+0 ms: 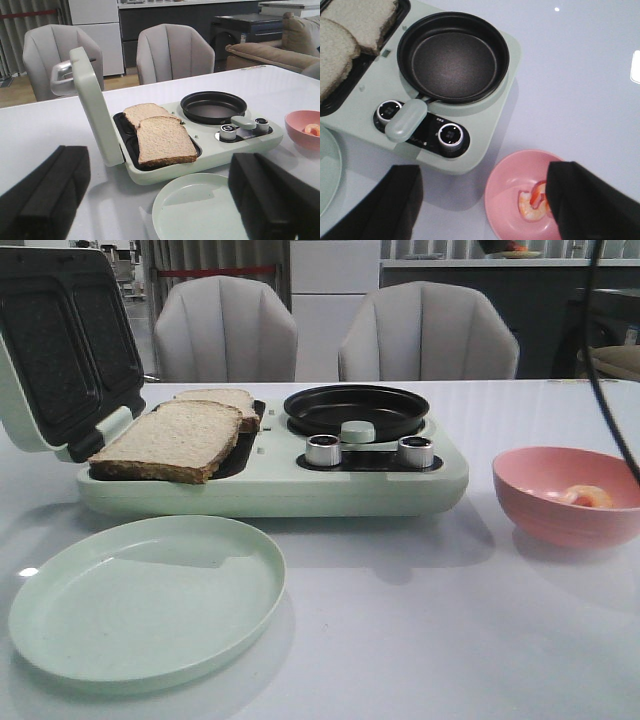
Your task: Make breakfast with bread and shrimp
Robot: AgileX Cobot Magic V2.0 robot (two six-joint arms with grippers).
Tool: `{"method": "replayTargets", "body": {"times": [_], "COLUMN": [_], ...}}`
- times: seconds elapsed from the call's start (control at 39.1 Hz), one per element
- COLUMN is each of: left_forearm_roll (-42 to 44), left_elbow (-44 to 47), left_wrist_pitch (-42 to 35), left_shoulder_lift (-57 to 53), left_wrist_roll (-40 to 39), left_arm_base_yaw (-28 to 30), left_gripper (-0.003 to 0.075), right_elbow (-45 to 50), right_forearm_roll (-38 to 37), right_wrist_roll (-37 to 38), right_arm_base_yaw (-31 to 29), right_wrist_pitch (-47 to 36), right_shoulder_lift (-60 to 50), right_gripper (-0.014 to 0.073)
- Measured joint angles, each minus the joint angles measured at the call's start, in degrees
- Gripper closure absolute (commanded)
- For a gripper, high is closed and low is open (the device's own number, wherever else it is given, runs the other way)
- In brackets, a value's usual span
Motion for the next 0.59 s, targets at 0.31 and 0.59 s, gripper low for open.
{"method": "replayTargets", "body": {"times": [0.31, 0.59], "left_forearm_roll": [0.00, 0.00], "left_elbow": [0.00, 0.00], "left_wrist_pitch": [-0.67, -1.29], "left_shoulder_lift": [0.00, 0.00], "left_wrist_roll": [0.00, 0.00], "left_arm_base_yaw": [0.00, 0.00], "left_gripper": [0.0102, 0.0102], "right_elbow": [19.35, 32.53], "right_forearm_roll": [3.47, 4.90], "right_wrist_roll": [0.13, 0.13], "right_arm_base_yaw": [0.00, 0.00], "right_wrist_pitch": [-9.24, -10.90], "right_shoulder_lift": [-21.50, -41.31], "right_gripper": [-0.0011, -0.0011]}}
